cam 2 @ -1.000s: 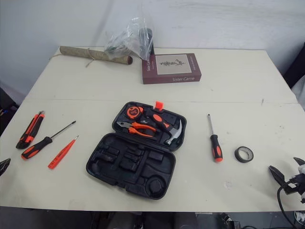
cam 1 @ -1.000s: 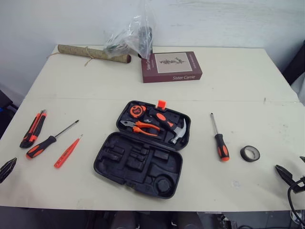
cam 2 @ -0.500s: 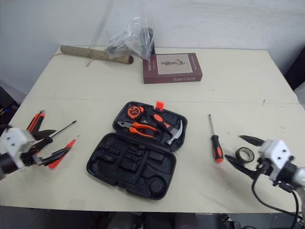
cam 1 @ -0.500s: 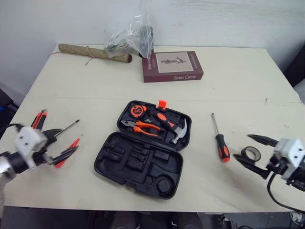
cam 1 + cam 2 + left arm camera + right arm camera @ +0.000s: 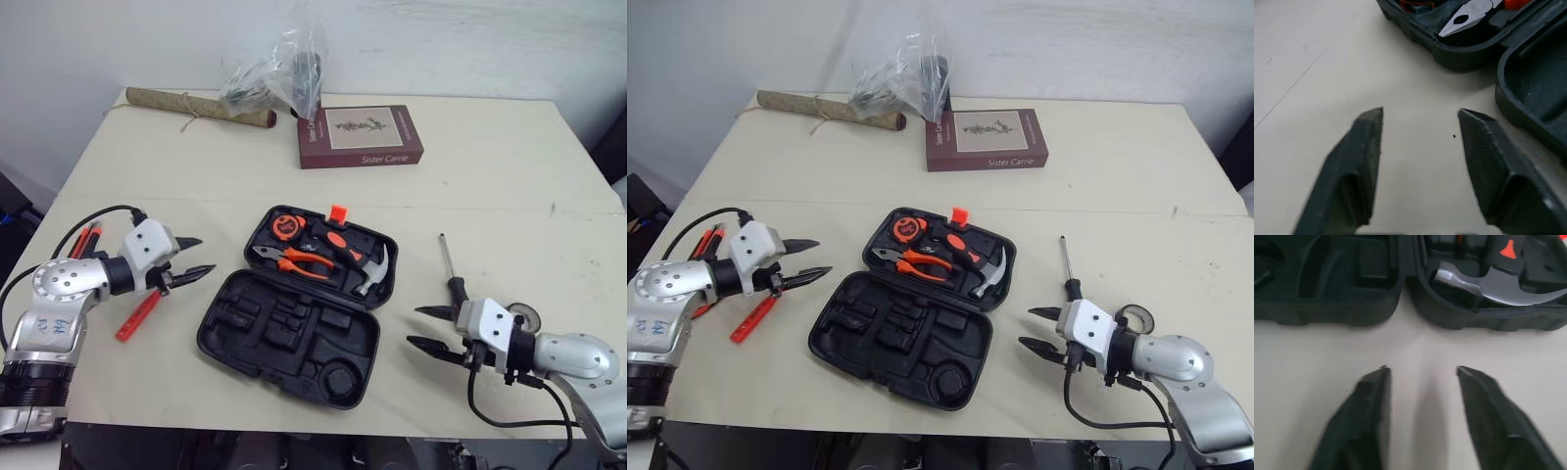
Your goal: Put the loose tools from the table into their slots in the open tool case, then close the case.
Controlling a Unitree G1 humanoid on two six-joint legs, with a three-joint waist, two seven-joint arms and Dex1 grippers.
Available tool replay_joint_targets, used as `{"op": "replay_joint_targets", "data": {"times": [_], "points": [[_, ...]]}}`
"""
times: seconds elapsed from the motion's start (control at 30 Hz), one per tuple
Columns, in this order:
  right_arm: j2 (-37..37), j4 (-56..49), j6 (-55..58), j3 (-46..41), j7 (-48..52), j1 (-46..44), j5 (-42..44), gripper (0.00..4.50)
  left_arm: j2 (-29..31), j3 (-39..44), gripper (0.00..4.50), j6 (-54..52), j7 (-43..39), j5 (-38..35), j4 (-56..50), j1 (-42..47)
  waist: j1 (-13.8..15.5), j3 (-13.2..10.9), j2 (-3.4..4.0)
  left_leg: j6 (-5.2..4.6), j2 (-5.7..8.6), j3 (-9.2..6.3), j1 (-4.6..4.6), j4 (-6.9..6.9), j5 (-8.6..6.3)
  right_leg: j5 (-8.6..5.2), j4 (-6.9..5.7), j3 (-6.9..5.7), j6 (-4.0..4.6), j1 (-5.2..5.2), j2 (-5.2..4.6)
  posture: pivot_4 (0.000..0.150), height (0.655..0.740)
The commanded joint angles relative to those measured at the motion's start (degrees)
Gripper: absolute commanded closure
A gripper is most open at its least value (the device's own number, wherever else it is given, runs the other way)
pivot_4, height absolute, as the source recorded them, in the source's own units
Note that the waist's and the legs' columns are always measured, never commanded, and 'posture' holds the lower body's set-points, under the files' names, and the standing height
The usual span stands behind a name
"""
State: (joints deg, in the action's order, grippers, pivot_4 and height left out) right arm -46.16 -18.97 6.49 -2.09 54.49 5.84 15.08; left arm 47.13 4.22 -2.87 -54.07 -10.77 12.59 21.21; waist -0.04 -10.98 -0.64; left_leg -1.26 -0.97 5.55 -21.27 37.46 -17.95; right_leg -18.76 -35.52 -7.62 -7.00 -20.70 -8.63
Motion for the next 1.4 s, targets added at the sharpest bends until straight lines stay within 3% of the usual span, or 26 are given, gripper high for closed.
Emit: {"op": "replay_joint_targets", "data": {"times": [0.03,0.1,0.4,0.63,1.07,1.4], "points": [[0.70,-0.29,1.06,2.72,-1.62,-1.85,-3.14,4.24,-1.61,-2.63,4.03,0.89,-0.87,1.98,3.48,3.08,0.05,0.00,0.00,-0.01,0.00,0.00,-0.02,0.04,0.01,0.00,-0.01,0.00,0.00,-0.01,0.00,0.150,0.7400],[1.23,0.31,2.79,4.27,-2.57,-3.62,-4.48,4.50,-2.93,-4.21,4.47,1.93,-1.23,3.14,5.65,4.39,0.04,0.00,0.00,-0.01,0.00,0.00,-0.04,0.13,0.01,0.00,-0.05,0.01,0.00,0.00,0.00,0.150,0.7400],[3.23,0.79,6.39,9.44,-2.67,-8.90,-6.15,4.50,-7.80,-7.86,4.47,5.43,0.67,7.63,10.53,7.45,0.23,0.01,-0.02,-0.02,-0.04,-0.04,-0.11,0.36,-0.01,0.00,-0.11,-0.02,0.00,0.02,0.02,0.150,0.7400],[5.38,3.27,7.06,11.72,-2.95,-13.38,-7.48,4.50,-9.44,-8.88,4.47,5.10,-2.28,6.40,8.24,7.03,0.20,0.01,-0.03,-0.07,-0.04,-0.07,-0.11,0.48,-0.04,0.00,-0.17,-0.02,-0.01,0.06,-0.01,0.150,0.7400],[5.89,12.79,2.43,13.63,0.45,-22.02,-9.52,4.50,-9.56,-6.76,4.47,-2.94,-0.94,4.33,-7.82,-6.57,-0.38,0.02,-0.02,-0.10,-0.10,-0.03,-0.02,0.49,-0.07,0.00,-0.17,0.04,-0.01,0.11,0.00,0.150,0.7400],[5.87,23.51,-4.51,15.83,5.09,-28.91,-12.18,4.50,-9.60,-3.49,4.47,-5.06,3.94,3.92,-9.29,-9.58,-0.55,0.02,-0.02,-0.07,-0.16,-0.02,0.04,0.49,-0.08,0.01,-0.15,0.06,0.01,0.13,-0.01,0.150,0.7400]]}}
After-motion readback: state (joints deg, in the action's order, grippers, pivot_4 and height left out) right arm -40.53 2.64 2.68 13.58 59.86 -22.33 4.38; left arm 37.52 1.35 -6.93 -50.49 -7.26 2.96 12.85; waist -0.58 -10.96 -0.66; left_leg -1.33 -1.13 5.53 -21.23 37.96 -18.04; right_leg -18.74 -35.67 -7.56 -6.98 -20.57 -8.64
